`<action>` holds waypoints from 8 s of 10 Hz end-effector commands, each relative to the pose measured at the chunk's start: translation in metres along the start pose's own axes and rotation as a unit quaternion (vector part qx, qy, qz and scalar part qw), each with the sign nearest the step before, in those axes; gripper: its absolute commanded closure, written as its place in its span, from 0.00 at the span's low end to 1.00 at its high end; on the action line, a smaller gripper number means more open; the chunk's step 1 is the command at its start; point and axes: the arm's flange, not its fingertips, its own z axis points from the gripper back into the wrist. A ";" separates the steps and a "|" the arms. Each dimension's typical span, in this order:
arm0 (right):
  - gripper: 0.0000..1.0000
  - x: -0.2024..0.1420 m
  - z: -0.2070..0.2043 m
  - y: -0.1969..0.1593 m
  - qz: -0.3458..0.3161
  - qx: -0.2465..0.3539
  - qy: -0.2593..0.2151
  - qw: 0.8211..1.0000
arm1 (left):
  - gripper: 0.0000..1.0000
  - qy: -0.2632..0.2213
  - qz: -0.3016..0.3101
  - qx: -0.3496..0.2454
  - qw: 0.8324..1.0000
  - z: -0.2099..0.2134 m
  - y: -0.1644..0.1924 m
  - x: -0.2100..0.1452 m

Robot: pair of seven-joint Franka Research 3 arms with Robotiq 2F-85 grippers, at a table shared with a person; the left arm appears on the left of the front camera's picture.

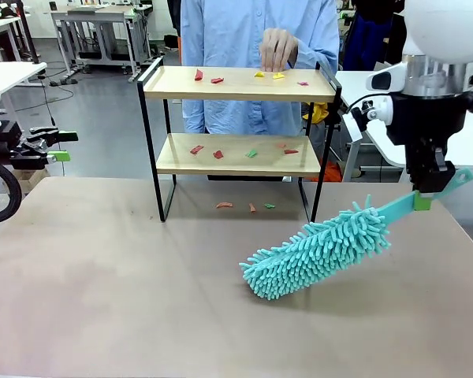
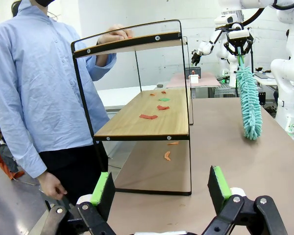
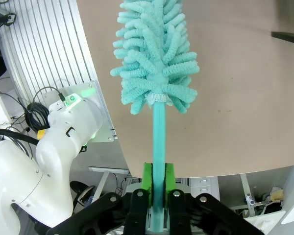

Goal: Clean the shelf.
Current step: Clean the specific section of the Shelf indicated by the human with the Duster.

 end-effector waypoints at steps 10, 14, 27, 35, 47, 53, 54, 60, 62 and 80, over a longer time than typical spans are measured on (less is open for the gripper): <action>0.87 -0.008 0.142 0.108 -0.180 0.015 -0.206 0.962 | 0.00 -0.002 -0.006 0.001 1.000 -0.001 -0.002 0.002; 0.87 0.046 0.190 0.156 -0.321 0.017 -0.296 0.899 | 0.00 -0.002 -0.006 0.001 1.000 -0.001 -0.002 0.002; 0.87 0.204 0.264 0.167 -0.537 -0.058 -0.317 0.780 | 0.00 -0.002 -0.006 0.001 1.000 -0.001 -0.002 0.002; 0.87 0.319 0.253 0.084 -0.636 -0.057 -0.363 0.679 | 0.00 -0.002 -0.006 0.001 1.000 -0.001 -0.002 0.002; 0.87 0.336 0.203 0.053 -0.637 -0.040 -0.326 0.697 | 0.00 -0.002 -0.006 0.001 1.000 -0.001 -0.002 0.002; 0.87 0.298 0.197 0.034 -0.657 -0.032 -0.315 0.684 | 0.00 -0.002 -0.006 0.001 1.000 -0.001 -0.002 0.002; 0.87 0.285 0.196 0.028 -0.663 -0.032 -0.311 0.680 | 0.00 -0.002 -0.006 0.001 1.000 -0.001 -0.002 0.002; 0.87 0.205 0.170 -0.013 -0.674 -0.015 -0.277 0.685 | 0.00 -0.002 -0.006 0.001 1.000 -0.001 -0.002 0.002; 0.87 0.176 0.169 -0.028 -0.684 -0.018 -0.267 0.678 | 0.00 -0.002 -0.006 0.001 1.000 -0.001 -0.002 0.002; 0.87 0.059 0.206 -0.008 -0.609 -0.048 -0.405 0.680 | 0.00 -0.002 -0.006 0.001 1.000 -0.001 -0.002 0.002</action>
